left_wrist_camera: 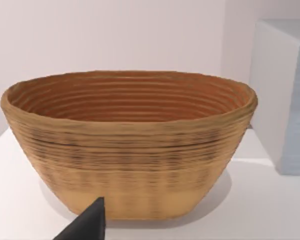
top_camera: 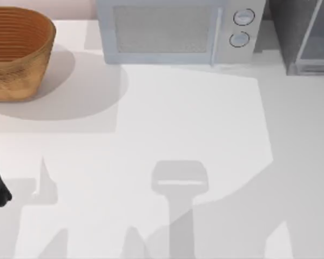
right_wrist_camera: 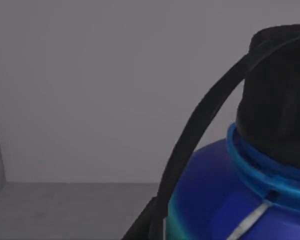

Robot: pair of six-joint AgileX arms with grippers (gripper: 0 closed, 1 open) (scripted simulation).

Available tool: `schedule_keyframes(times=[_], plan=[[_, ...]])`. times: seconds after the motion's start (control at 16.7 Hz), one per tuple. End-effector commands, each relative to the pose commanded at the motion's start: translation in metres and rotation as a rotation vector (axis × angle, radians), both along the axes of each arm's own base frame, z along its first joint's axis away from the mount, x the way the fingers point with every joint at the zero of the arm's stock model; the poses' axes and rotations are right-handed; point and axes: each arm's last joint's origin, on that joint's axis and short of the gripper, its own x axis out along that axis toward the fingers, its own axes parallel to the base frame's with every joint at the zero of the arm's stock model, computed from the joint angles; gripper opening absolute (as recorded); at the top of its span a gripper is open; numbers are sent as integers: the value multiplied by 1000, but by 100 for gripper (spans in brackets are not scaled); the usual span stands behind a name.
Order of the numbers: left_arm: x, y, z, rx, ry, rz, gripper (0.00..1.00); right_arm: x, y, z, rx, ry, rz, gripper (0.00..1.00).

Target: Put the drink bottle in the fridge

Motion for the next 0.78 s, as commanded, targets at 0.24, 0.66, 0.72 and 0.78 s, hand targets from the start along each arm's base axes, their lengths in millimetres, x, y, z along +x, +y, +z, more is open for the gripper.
schedule_keyframes(times=[0.24, 0.66, 0.72, 0.78], plan=[[0, 0, 0, 0, 0, 0, 100, 17, 2, -1, 1, 7, 0, 1], [0, 0, 0, 0, 0, 0, 100, 17, 2, -1, 1, 7, 0, 31], [0, 0, 0, 0, 0, 0, 100, 17, 2, -1, 1, 7, 0, 38], [0, 0, 0, 0, 0, 0, 100, 17, 2, -1, 1, 7, 0, 46]])
